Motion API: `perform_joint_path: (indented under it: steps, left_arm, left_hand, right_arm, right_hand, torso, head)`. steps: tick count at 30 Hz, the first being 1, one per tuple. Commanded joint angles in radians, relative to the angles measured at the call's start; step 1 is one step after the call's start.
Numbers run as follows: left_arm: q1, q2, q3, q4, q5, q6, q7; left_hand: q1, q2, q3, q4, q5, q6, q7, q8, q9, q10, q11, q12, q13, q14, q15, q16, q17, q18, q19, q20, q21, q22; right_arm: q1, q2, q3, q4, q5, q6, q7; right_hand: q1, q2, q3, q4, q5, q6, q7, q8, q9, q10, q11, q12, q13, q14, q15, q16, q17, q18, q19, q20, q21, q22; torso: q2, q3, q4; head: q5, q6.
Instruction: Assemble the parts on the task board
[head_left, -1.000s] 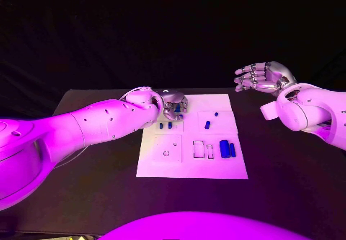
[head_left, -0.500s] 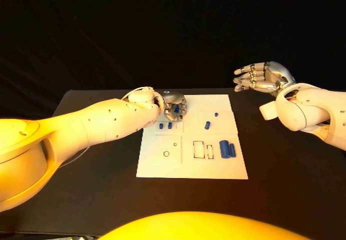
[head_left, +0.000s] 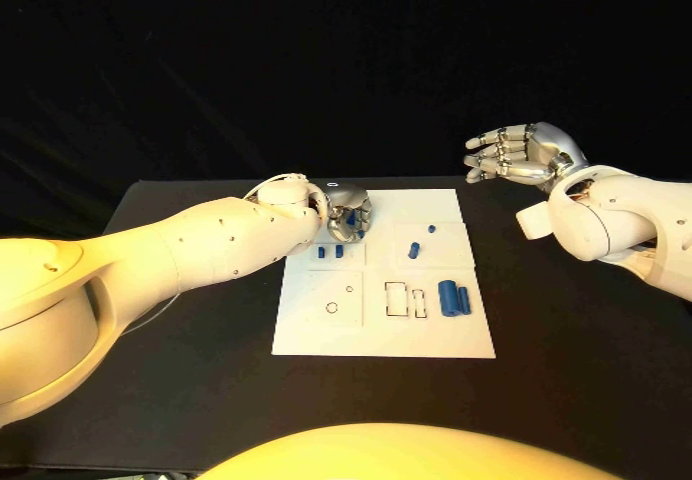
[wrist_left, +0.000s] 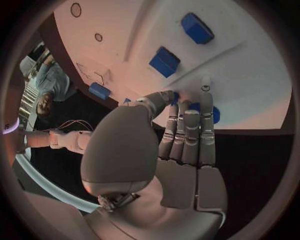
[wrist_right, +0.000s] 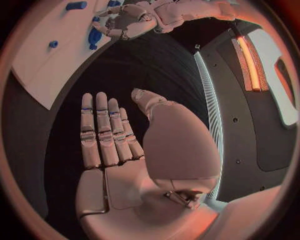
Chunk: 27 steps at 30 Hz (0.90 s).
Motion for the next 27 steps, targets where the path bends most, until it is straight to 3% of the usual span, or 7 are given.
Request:
perform_joint_path:
  steps: [1, 15, 22, 27]
  left_arm:
    - [0.000, 0.006, -0.001, 0.000, -0.001, 0.005, 0.007]
    - [-0.001, 0.011, -0.005, -0.002, 0.003, -0.002, 0.024]
    - [-0.001, 0.011, -0.005, -0.005, 0.004, 0.003, 0.020]
    - [-0.001, 0.011, -0.005, -0.011, 0.004, 0.009, 0.011]
  left_hand:
    - [-0.003, 0.008, 0.017, -0.002, -0.007, 0.018, 0.002, -0.023, -0.009, 0.024, 0.000, -0.012, -0.011, 0.013, -0.003, 0.029, 0.022, -0.002, -0.006, -0.001, 0.020, 0.021]
    - [-0.012, 0.015, 0.021, -0.006, -0.010, 0.041, 0.000, -0.035, -0.005, 0.062, -0.011, -0.014, -0.009, 0.041, -0.012, 0.060, 0.060, -0.002, -0.008, -0.006, 0.036, 0.035]
    - [-0.008, 0.030, 0.025, -0.017, -0.011, 0.081, -0.002, -0.035, 0.005, 0.105, -0.027, -0.021, -0.006, 0.076, -0.025, 0.087, 0.102, -0.001, -0.003, -0.015, 0.052, 0.047]
    - [-0.010, 0.029, 0.028, -0.022, -0.011, 0.074, 0.002, -0.051, 0.005, 0.100, -0.023, -0.042, -0.011, 0.074, -0.024, 0.088, 0.093, -0.002, -0.004, -0.018, 0.057, 0.052]
  right_arm:
    - [0.000, 0.002, 0.000, 0.001, 0.000, 0.003, 0.003]
    - [0.000, 0.002, 0.000, 0.001, 0.001, 0.005, 0.003]
    - [0.000, 0.002, 0.000, 0.001, 0.002, 0.005, 0.003]
    - [0.000, 0.002, 0.000, 0.001, 0.002, 0.005, 0.003]
  right_hand:
    - [-0.008, 0.003, 0.022, 0.001, 0.005, 0.012, 0.023, -0.018, -0.007, 0.012, -0.003, -0.014, -0.007, 0.012, -0.003, -0.018, -0.008, 0.027, 0.020, -0.002, 0.001, -0.007]
    - [-0.008, 0.003, 0.022, 0.001, 0.005, 0.012, 0.023, -0.018, -0.007, 0.012, -0.003, -0.014, -0.007, 0.012, -0.003, -0.018, -0.008, 0.027, 0.020, -0.002, 0.001, -0.007]
    - [-0.010, 0.004, 0.024, 0.002, 0.006, 0.014, 0.023, -0.018, -0.007, 0.013, -0.004, -0.014, -0.008, 0.013, -0.003, -0.018, -0.008, 0.027, 0.021, -0.002, 0.002, -0.008]
    - [-0.012, 0.004, 0.024, 0.003, 0.006, 0.014, 0.023, -0.018, -0.007, 0.014, -0.004, -0.014, -0.008, 0.013, -0.003, -0.018, -0.009, 0.027, 0.021, -0.002, 0.002, -0.009]
  torso:
    - [0.000, -0.0002, -0.0004]
    - [0.000, 0.0007, 0.0007]
    - [0.000, 0.0007, -0.0005]
    - [0.000, 0.0004, -0.0001]
  head:
    - [-0.001, -0.001]
    - [-0.002, -0.002]
    - [-0.002, -0.002]
    - [-0.003, -0.002]
